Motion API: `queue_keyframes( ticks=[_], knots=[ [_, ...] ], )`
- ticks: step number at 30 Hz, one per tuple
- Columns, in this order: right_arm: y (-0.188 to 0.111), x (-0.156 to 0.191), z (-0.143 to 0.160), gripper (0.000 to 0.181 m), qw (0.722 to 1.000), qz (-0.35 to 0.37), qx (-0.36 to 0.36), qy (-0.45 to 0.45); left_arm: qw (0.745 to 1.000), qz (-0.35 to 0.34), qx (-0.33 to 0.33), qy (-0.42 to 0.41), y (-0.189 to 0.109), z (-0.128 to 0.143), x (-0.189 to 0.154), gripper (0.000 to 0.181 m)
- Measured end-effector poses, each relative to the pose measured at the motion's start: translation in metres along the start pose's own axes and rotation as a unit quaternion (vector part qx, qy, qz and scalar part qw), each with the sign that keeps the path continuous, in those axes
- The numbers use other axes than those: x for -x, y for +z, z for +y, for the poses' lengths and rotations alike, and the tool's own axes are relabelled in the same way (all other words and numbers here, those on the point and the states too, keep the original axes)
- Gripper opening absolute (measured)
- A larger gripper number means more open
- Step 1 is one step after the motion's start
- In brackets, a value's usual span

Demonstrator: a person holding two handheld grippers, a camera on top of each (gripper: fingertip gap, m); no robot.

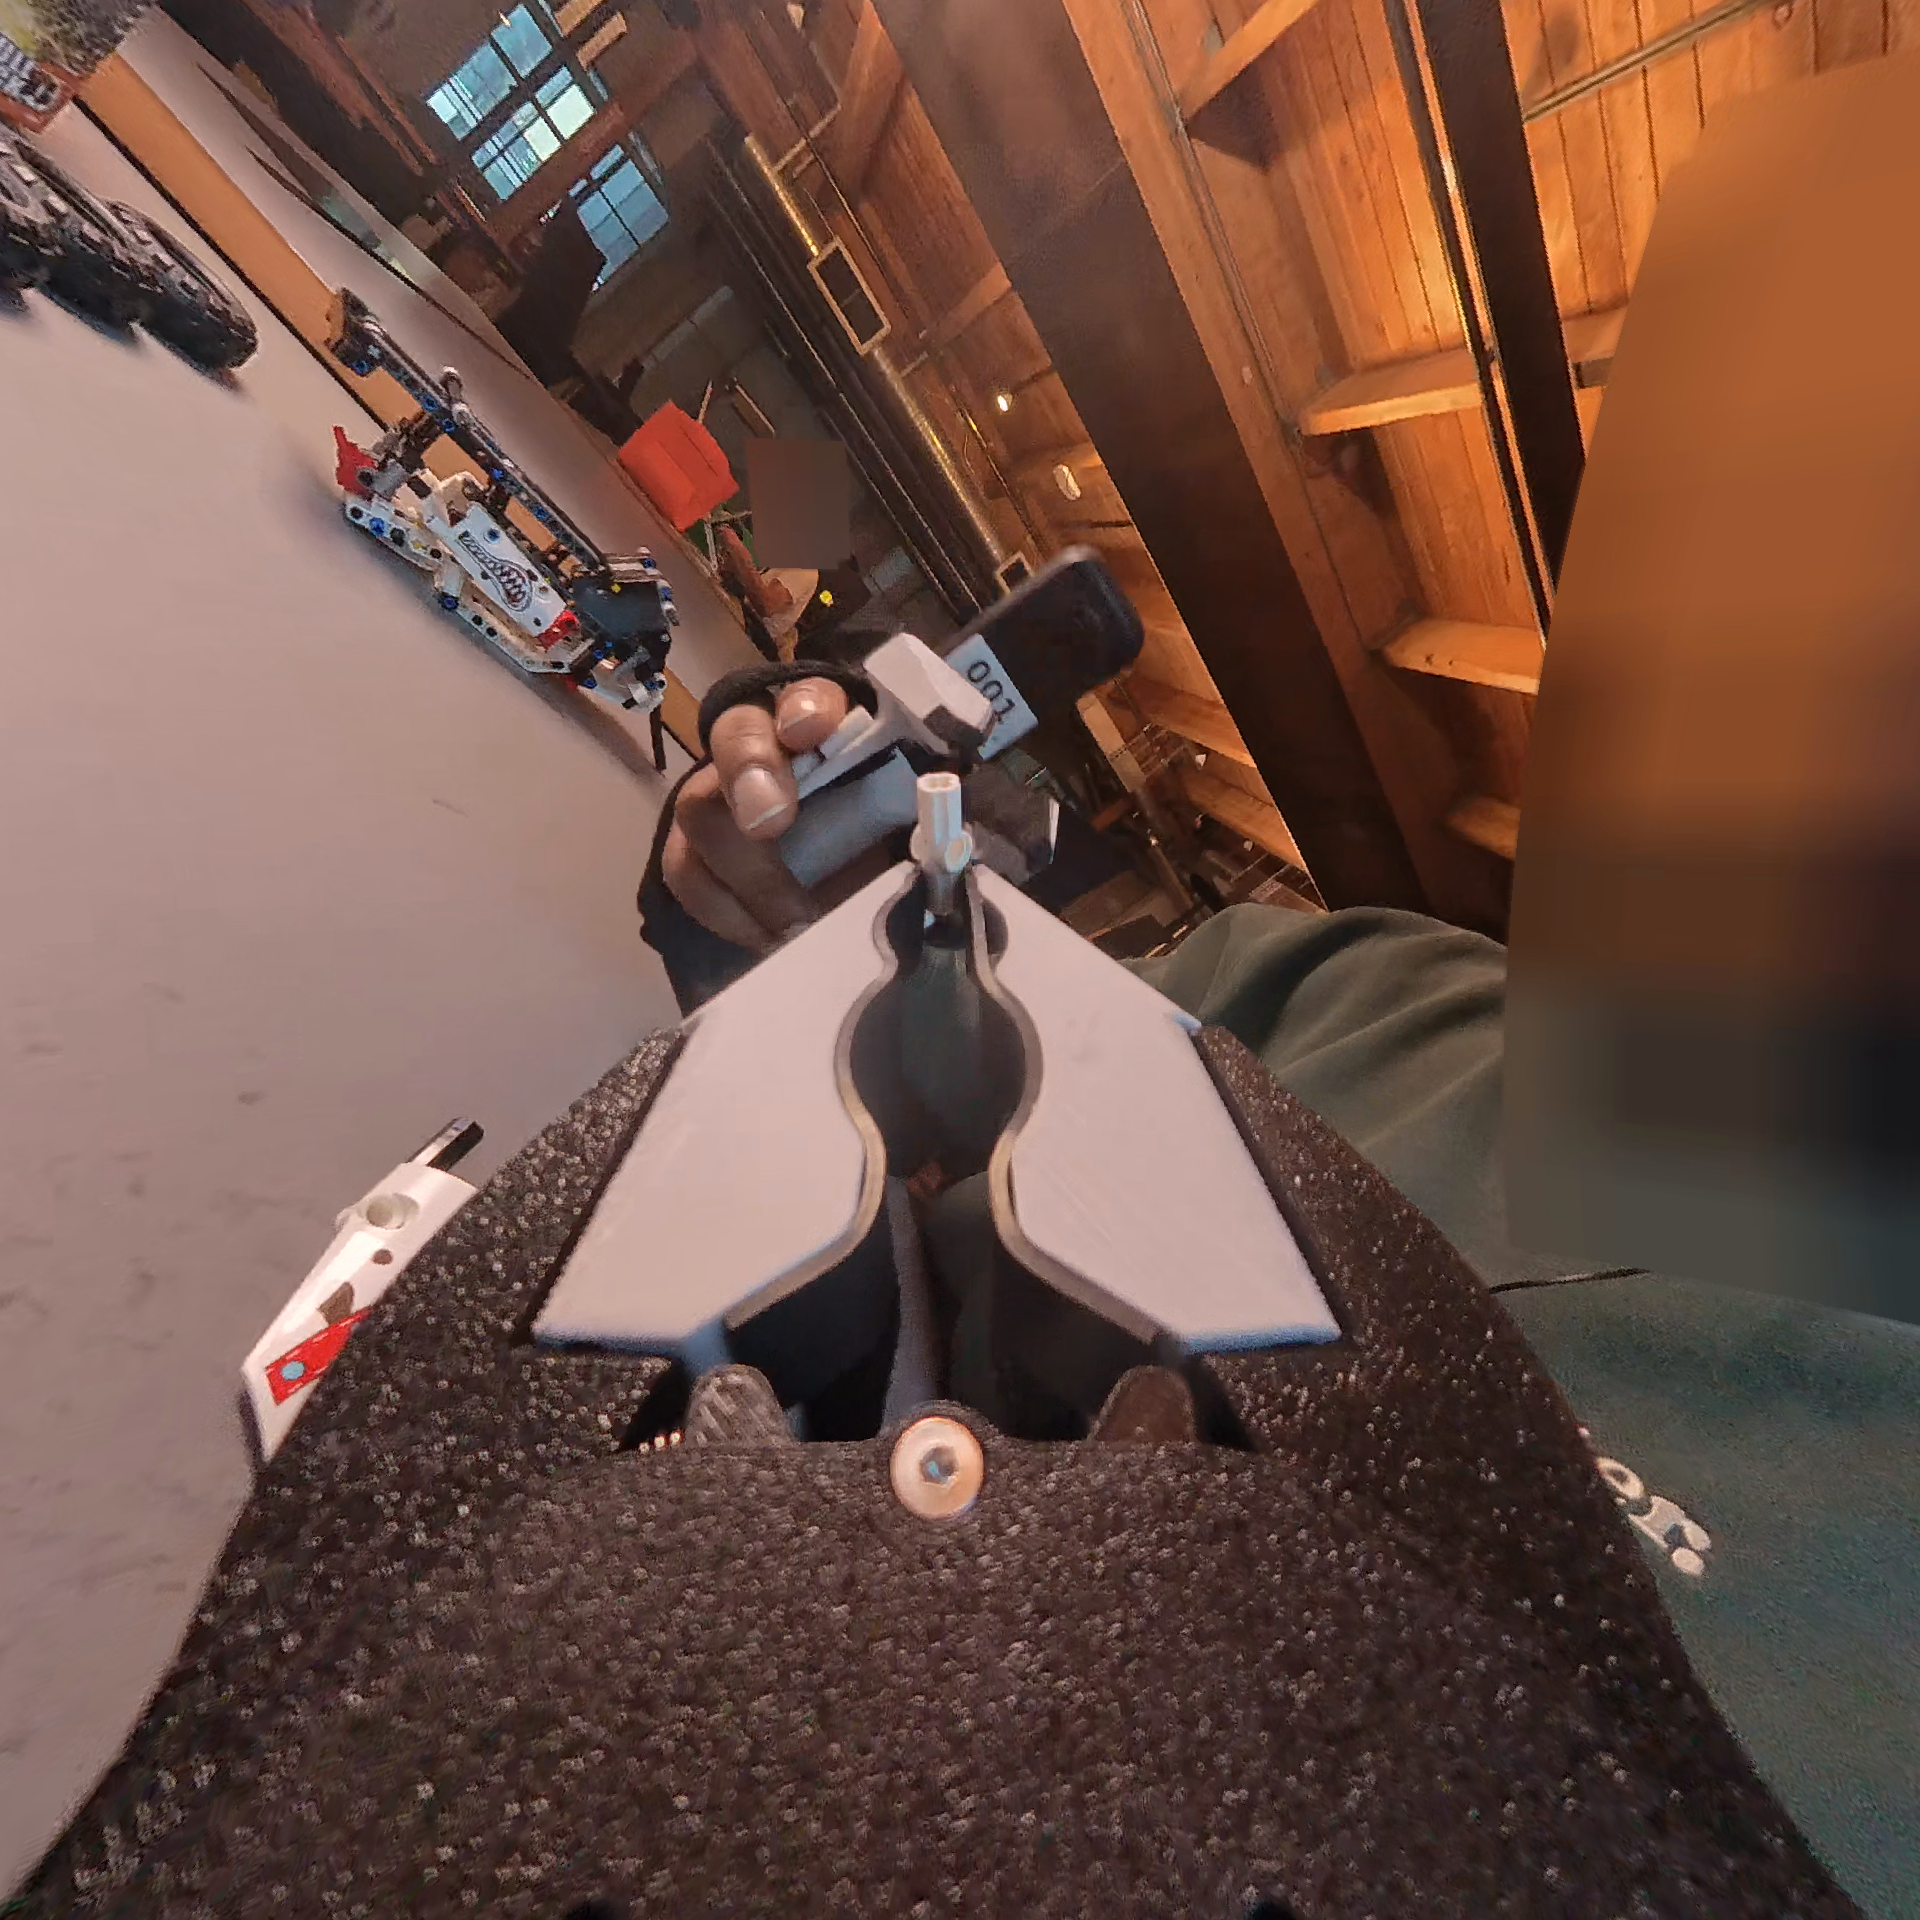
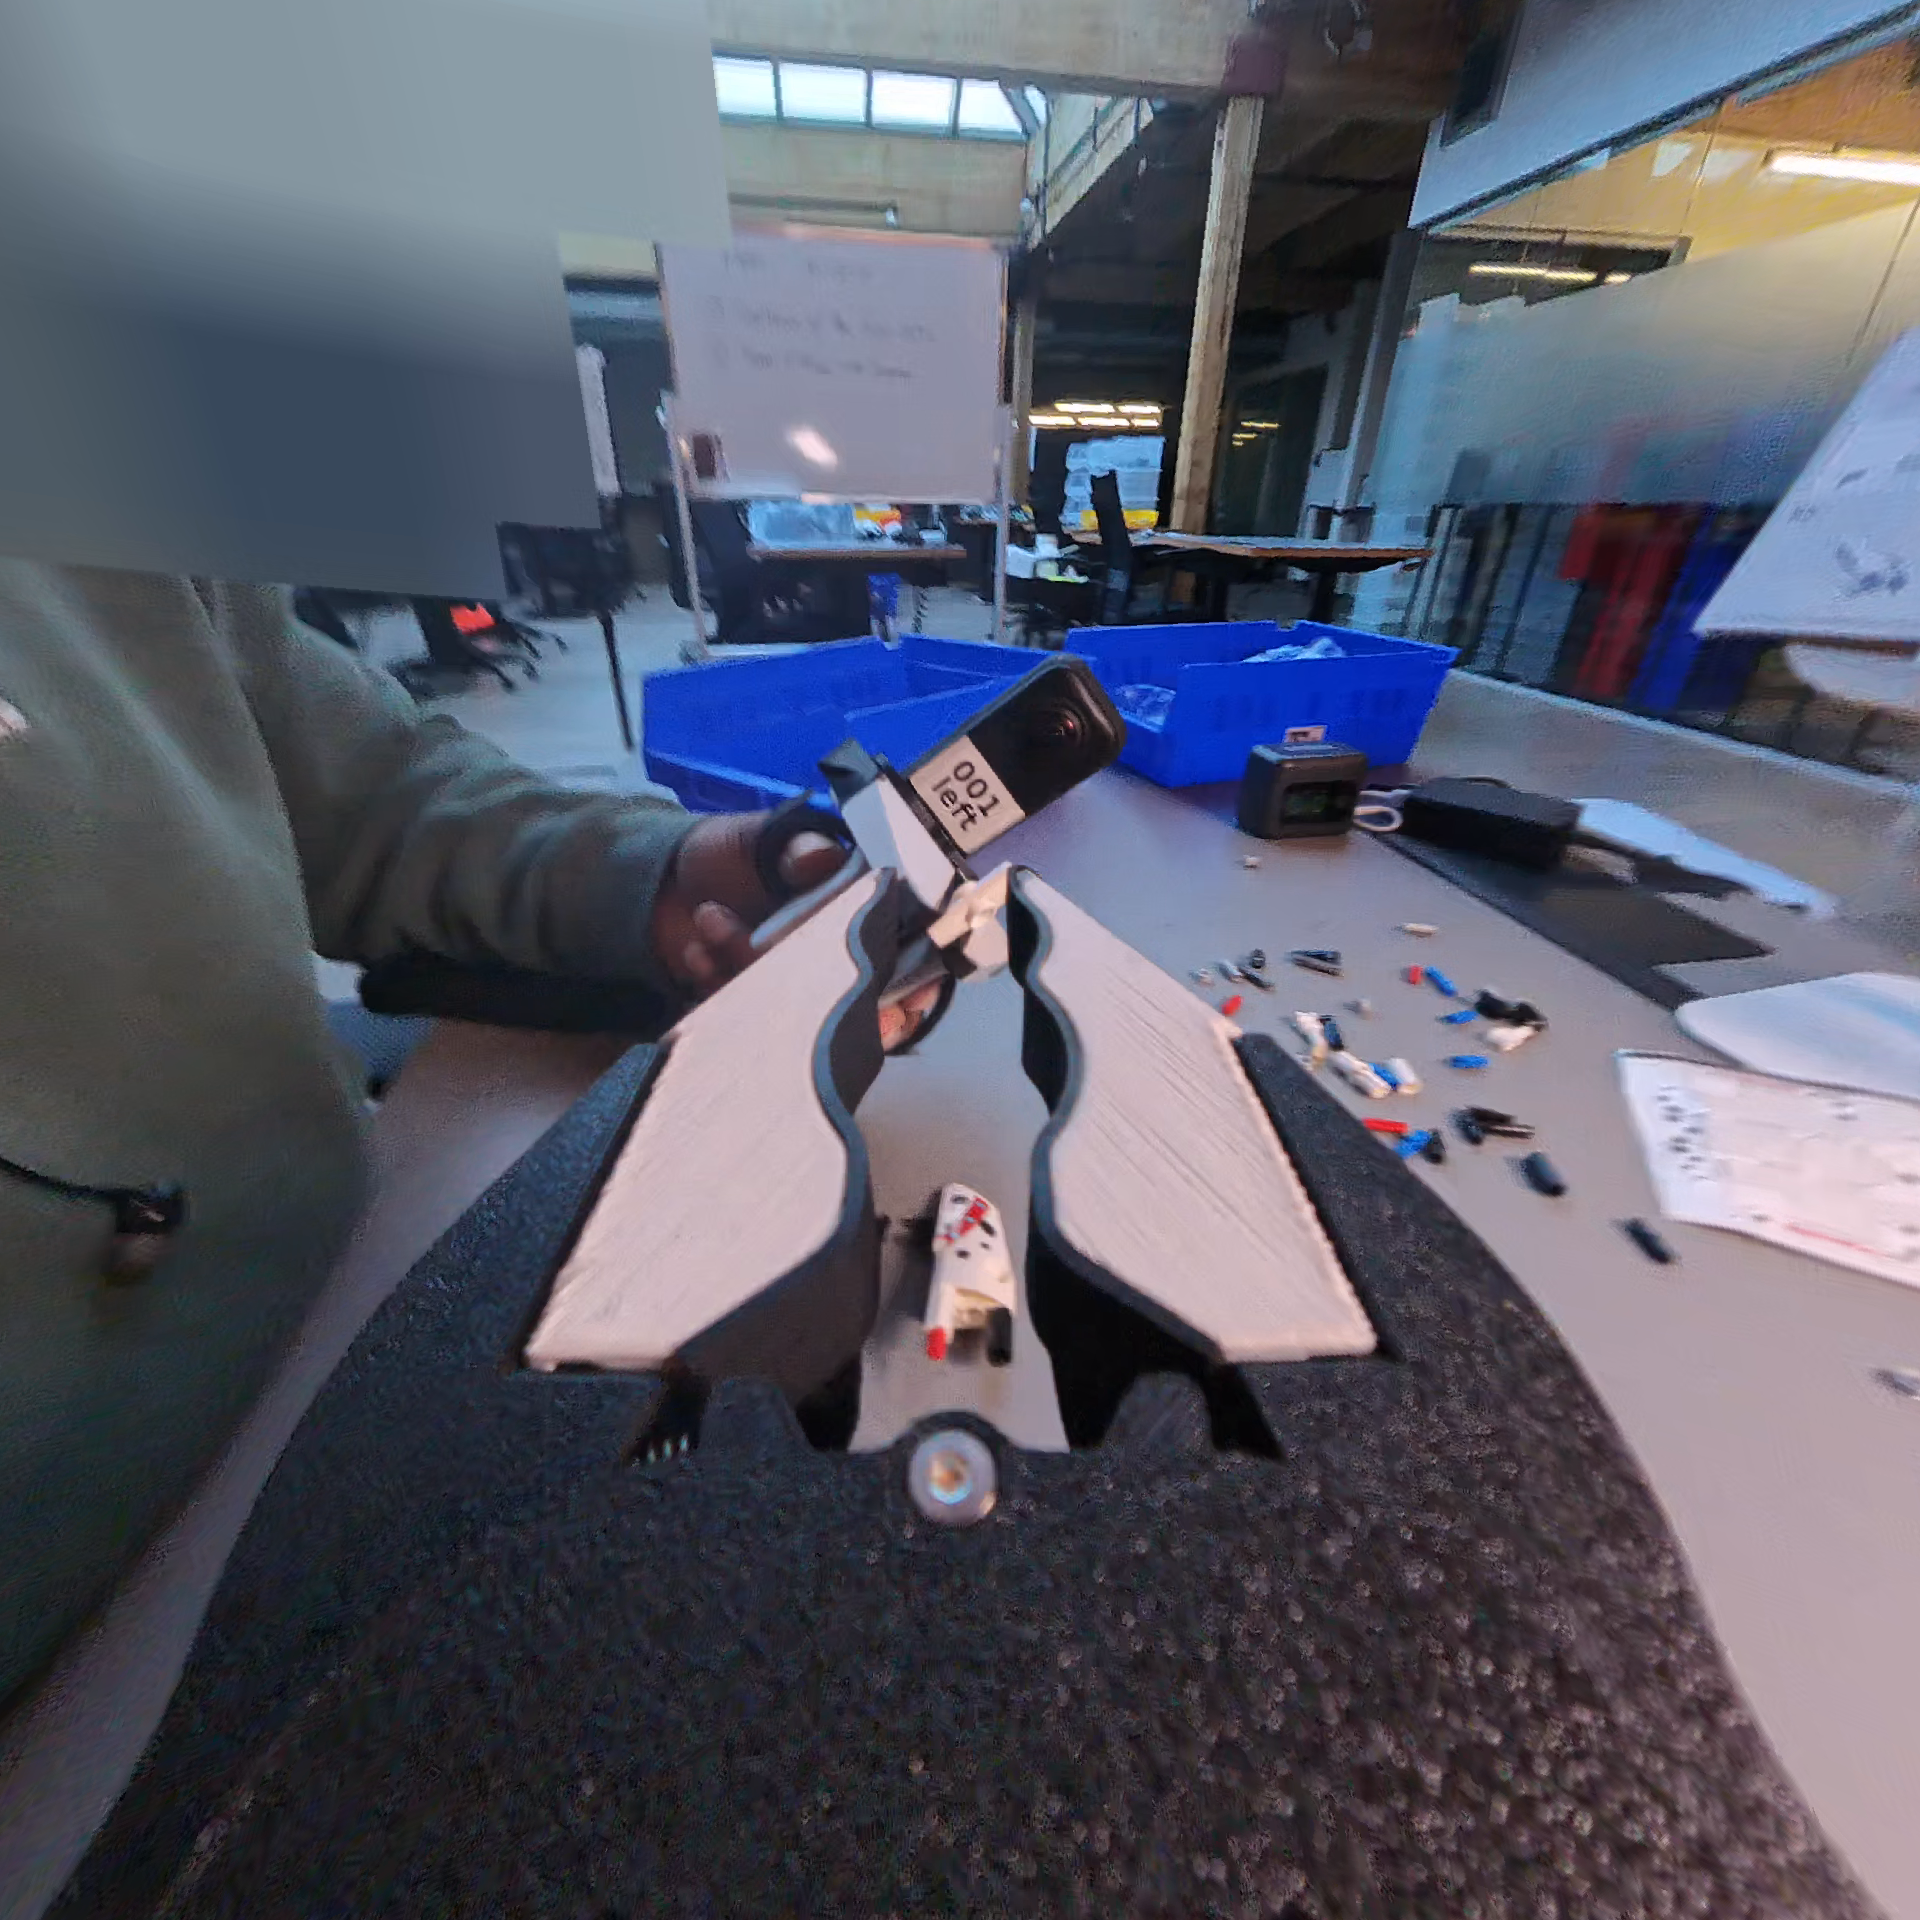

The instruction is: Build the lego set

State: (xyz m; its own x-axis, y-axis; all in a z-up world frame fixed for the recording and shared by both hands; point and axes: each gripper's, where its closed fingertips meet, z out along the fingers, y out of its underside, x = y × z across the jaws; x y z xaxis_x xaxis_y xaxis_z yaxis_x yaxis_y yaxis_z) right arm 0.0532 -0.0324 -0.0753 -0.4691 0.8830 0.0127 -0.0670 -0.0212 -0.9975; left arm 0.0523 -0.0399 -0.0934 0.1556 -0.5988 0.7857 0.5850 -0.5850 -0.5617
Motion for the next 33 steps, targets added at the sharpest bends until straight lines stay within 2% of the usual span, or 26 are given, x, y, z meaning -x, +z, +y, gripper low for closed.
queue_keyframes(
  ticks=[2, 5, 9, 11, 16, 26, 31, 33],
  knots=[
    [0.005, 0.002, 0.014, 0.029, 0.992, 0.033, 0.051, -0.110, 1.000, 0.004, -0.006, -0.020, 0.000, 0.000, 0.002, 0.007],
    [0.013, -0.003, 0.030, 0.039, 0.960, 0.089, 0.109, -0.242, 0.999, 0.015, -0.015, -0.050, 0.001, 0.000, 0.002, 0.006],
    [0.021, -0.001, 0.031, 0.037, 0.934, 0.115, 0.121, -0.315, 0.997, 0.019, -0.014, -0.072, 0.004, 0.004, 0.004, 0.006],
    [0.020, -0.003, 0.029, 0.027, 0.930, 0.124, 0.119, -0.324, 0.997, 0.016, -0.009, -0.079, 0.005, 0.006, 0.005, 0.006],
    [0.019, 0.000, 0.040, 0.019, 0.933, 0.100, 0.142, -0.316, 0.994, 0.008, 0.000, -0.112, 0.005, 0.012, 0.013, 0.006],
    [0.012, 0.003, 0.037, 0.014, 0.966, 0.066, 0.116, -0.223, 0.992, 0.025, 0.005, -0.123, 0.005, 0.012, 0.008, 0.023],
    [0.008, -0.001, 0.032, 0.014, 0.966, 0.078, 0.110, -0.222, 0.994, 0.011, -0.010, -0.104, -0.004, 0.001, 0.009, 0.022],
    [0.008, 0.003, 0.027, 0.013, 0.975, 0.065, 0.092, -0.192, 0.996, 0.003, -0.007, -0.094, -0.005, 0.001, 0.010, 0.022]
  ],
)
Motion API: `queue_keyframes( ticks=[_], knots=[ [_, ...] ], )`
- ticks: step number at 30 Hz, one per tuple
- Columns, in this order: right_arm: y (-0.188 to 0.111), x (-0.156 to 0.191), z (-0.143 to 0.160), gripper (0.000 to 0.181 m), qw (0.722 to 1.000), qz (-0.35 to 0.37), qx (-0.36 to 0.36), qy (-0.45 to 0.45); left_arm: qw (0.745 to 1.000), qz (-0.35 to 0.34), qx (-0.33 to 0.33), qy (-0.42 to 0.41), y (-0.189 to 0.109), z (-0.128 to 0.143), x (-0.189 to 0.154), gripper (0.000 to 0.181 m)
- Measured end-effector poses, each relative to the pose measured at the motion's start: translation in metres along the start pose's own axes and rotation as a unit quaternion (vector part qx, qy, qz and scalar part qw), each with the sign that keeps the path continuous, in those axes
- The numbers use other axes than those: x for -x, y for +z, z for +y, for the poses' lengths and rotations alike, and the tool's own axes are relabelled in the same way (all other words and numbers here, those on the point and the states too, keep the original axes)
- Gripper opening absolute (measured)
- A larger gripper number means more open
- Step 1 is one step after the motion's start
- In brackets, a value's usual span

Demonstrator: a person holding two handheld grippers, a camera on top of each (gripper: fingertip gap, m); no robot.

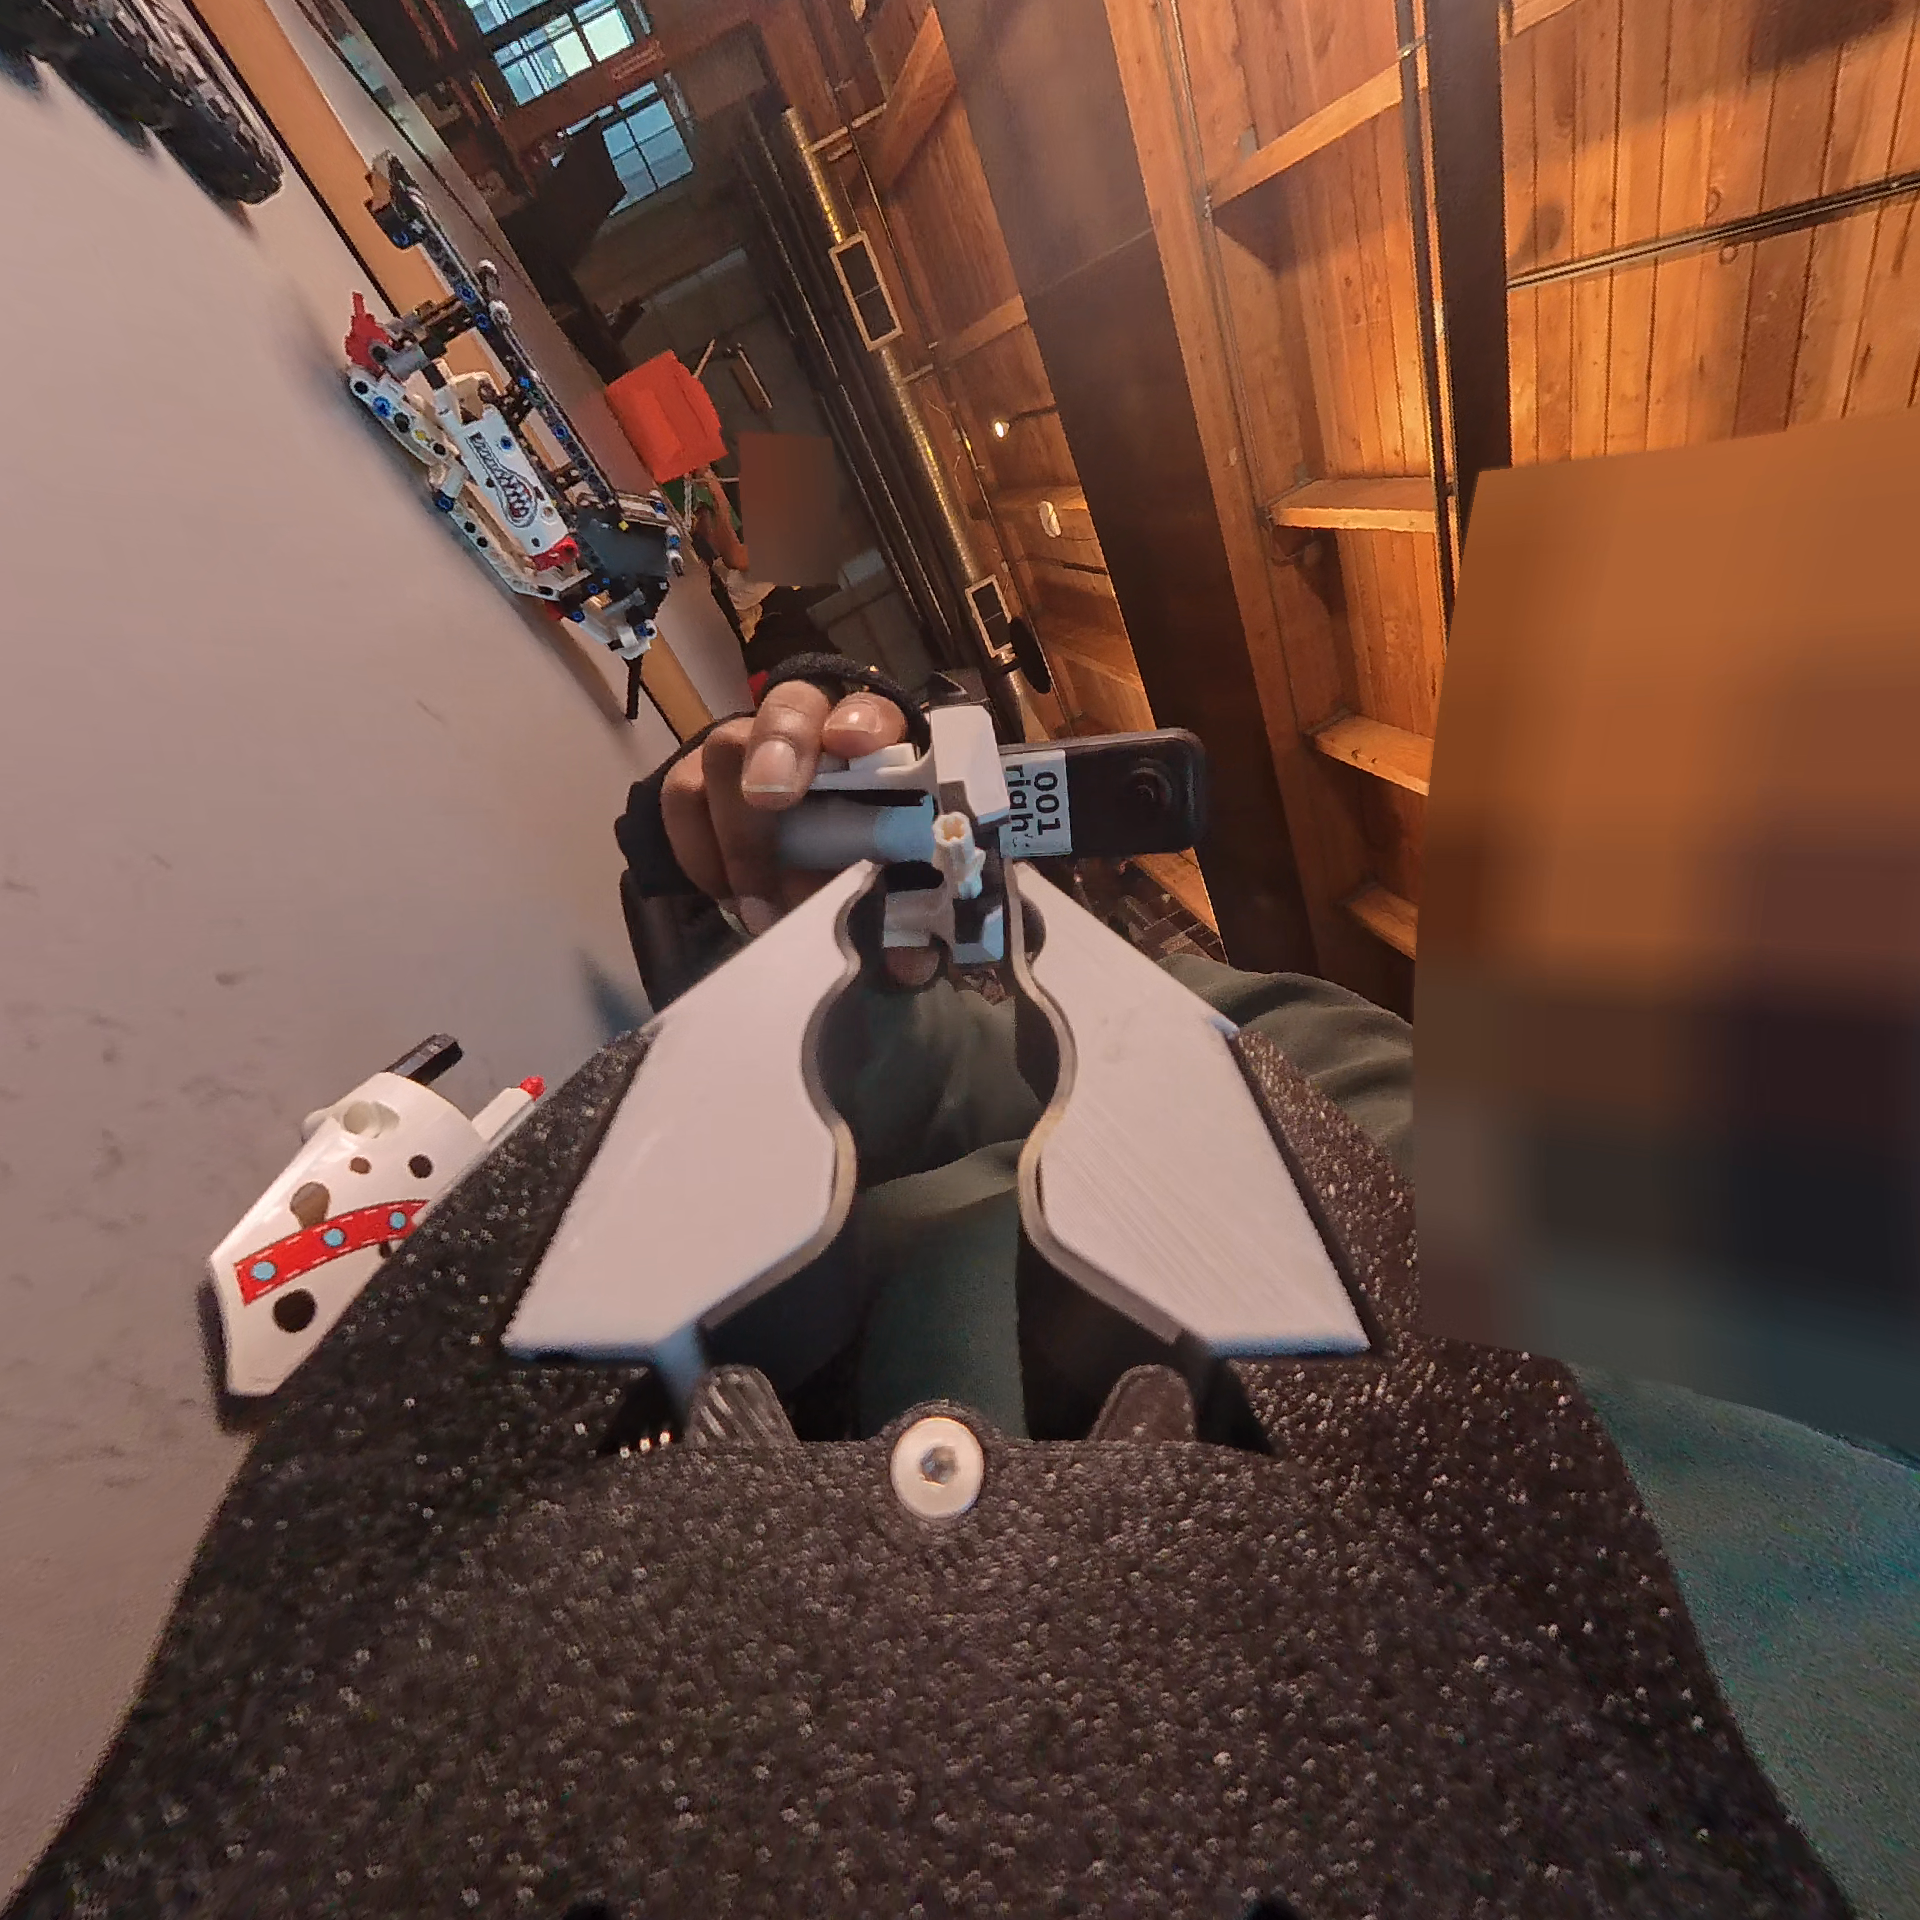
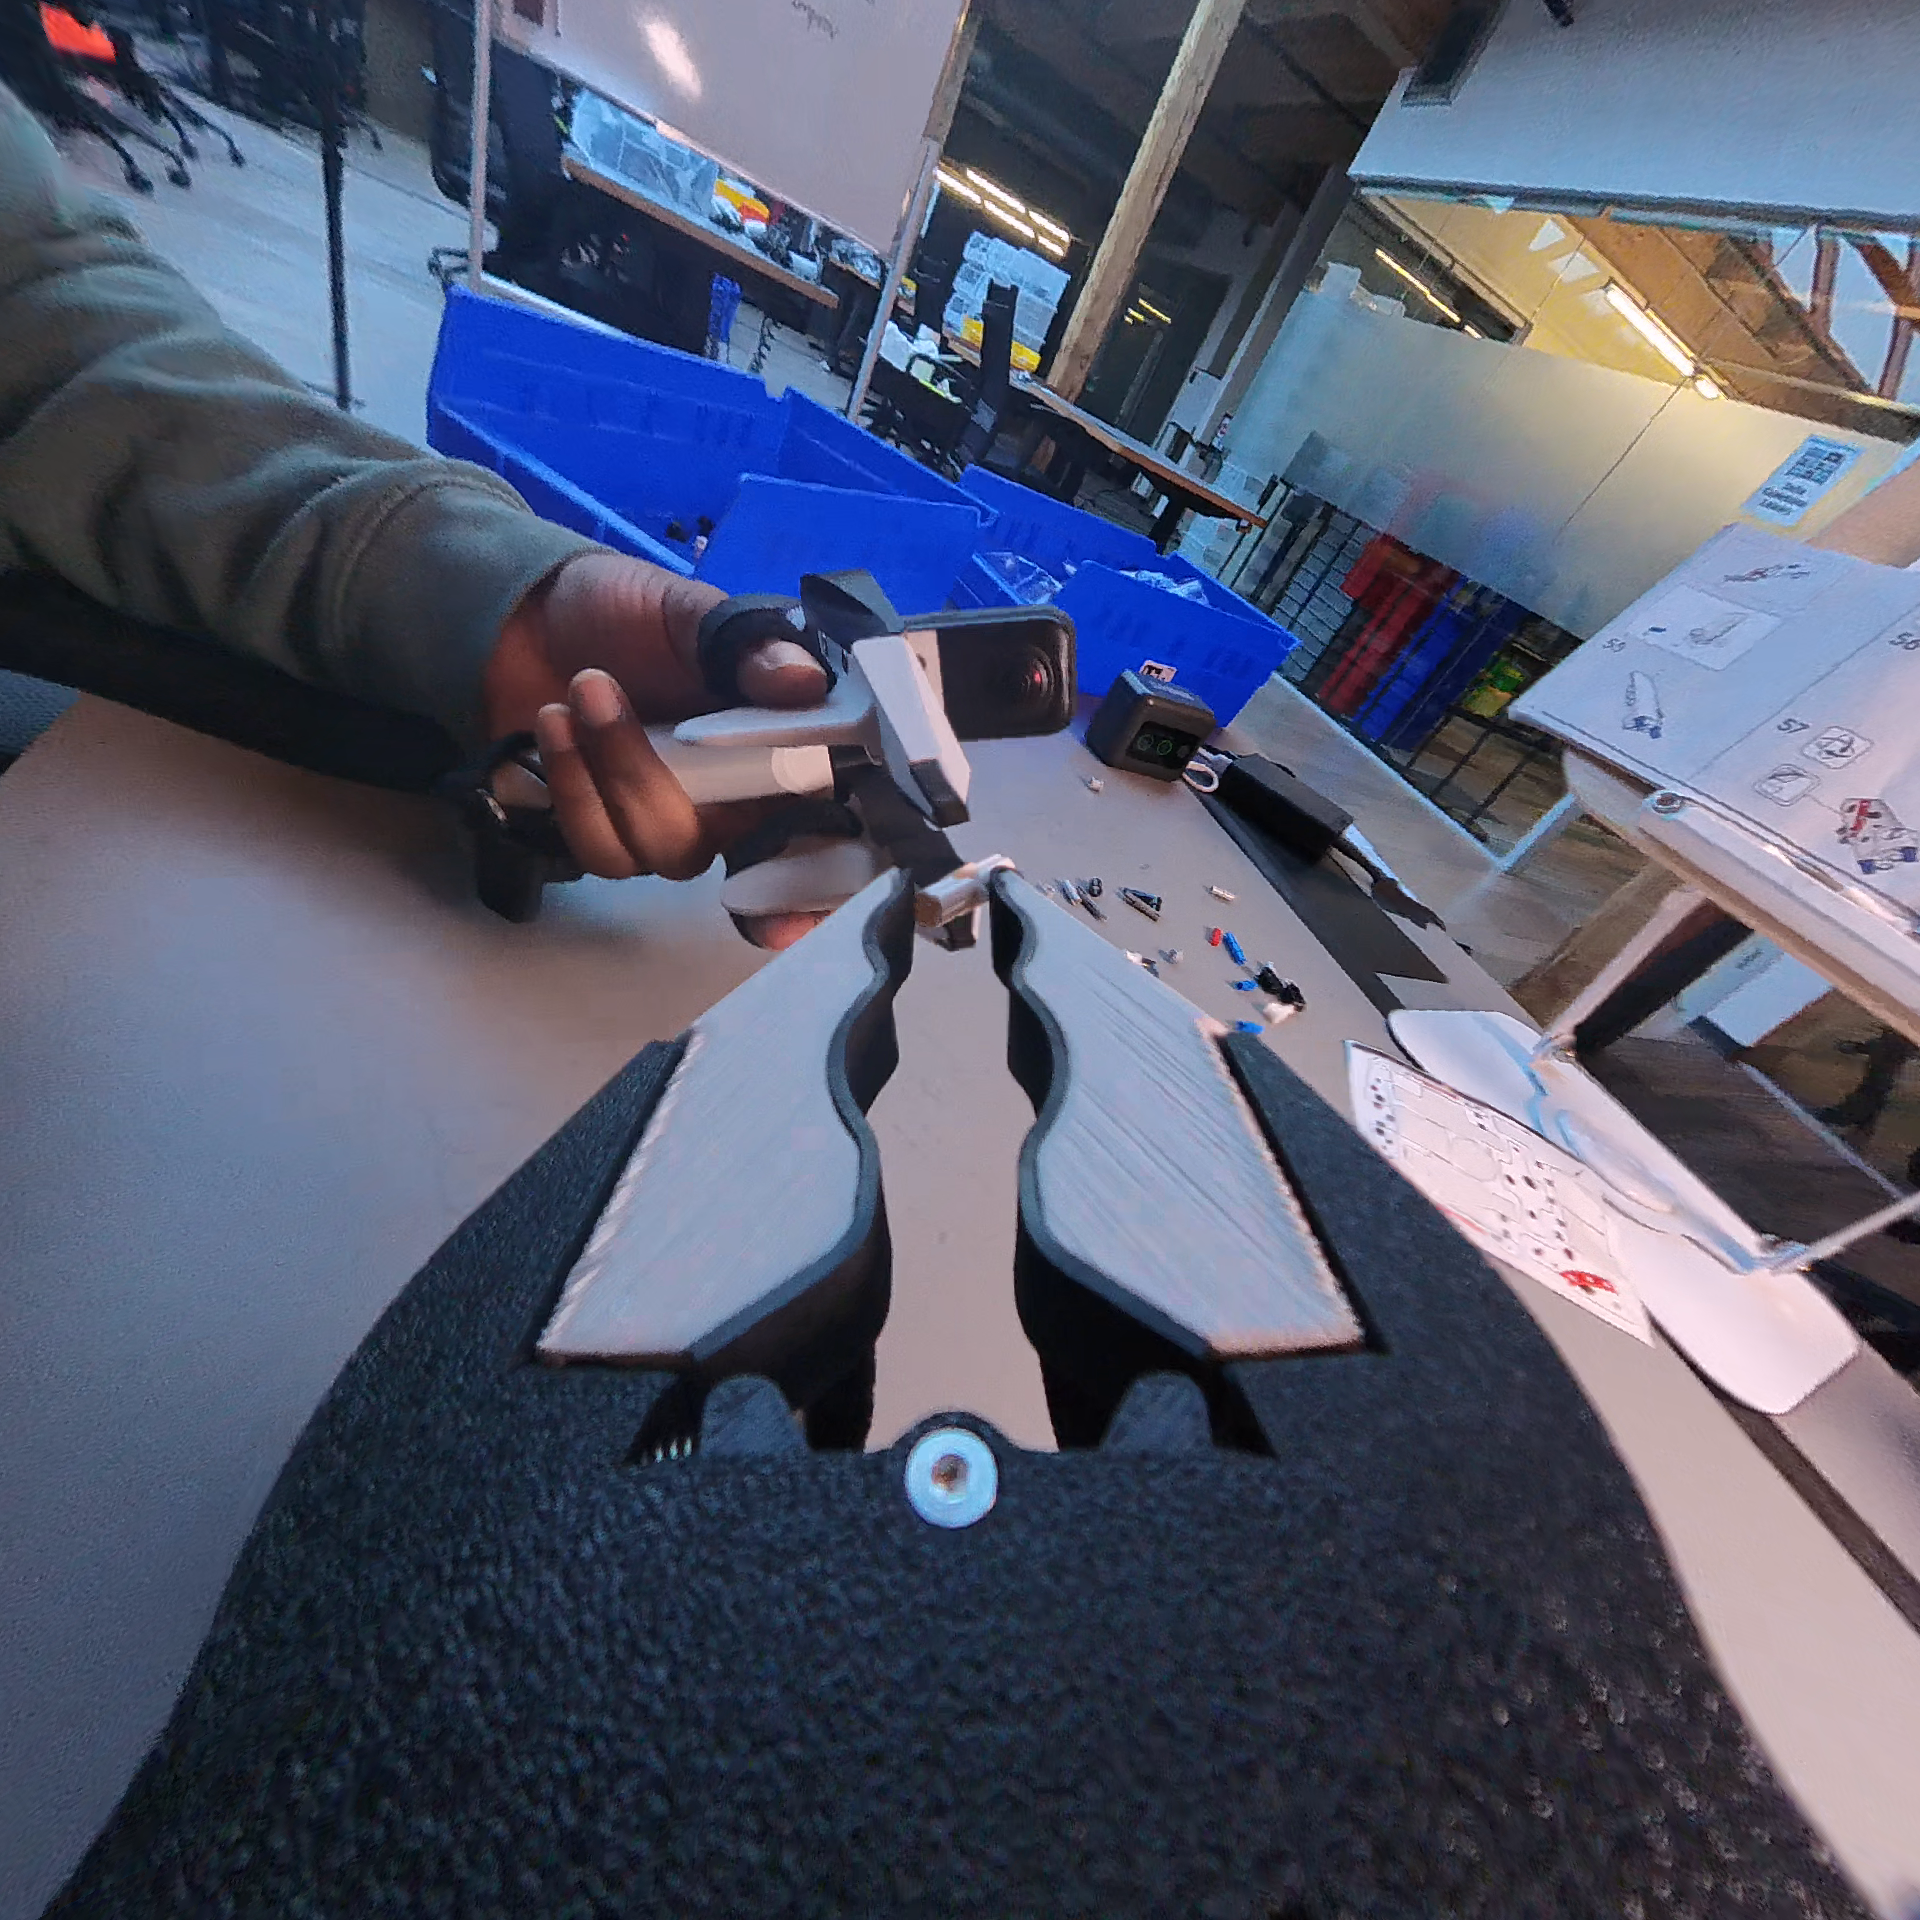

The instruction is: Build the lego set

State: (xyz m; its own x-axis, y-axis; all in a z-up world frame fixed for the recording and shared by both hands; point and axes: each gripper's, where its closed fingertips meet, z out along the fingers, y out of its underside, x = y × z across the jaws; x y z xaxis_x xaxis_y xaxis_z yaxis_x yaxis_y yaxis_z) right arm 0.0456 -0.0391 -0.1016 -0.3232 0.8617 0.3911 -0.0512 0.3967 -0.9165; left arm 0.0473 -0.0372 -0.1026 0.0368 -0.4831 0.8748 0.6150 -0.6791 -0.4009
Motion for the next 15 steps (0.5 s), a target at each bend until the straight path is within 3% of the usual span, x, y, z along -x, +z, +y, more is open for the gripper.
queue_keyframes(
  ticks=[6, 10, 15],
  knots=[
    [-0.007, 0.010, -0.016, 0.013, 0.990, -0.072, -0.054, 0.111, 0.999, 0.024, 0.017, 0.012, 0.003, 0.005, -0.009, 0.021],
    [-0.007, 0.018, -0.018, 0.013, 0.981, -0.111, -0.060, 0.145, 0.998, 0.048, 0.037, 0.022, 0.007, 0.014, -0.019, 0.010],
    [-0.005, 0.011, -0.012, 0.010, 0.983, -0.093, -0.048, 0.154, 0.999, 0.023, 0.018, 0.022, 0.005, 0.008, -0.013, 0.007]
  ],
)
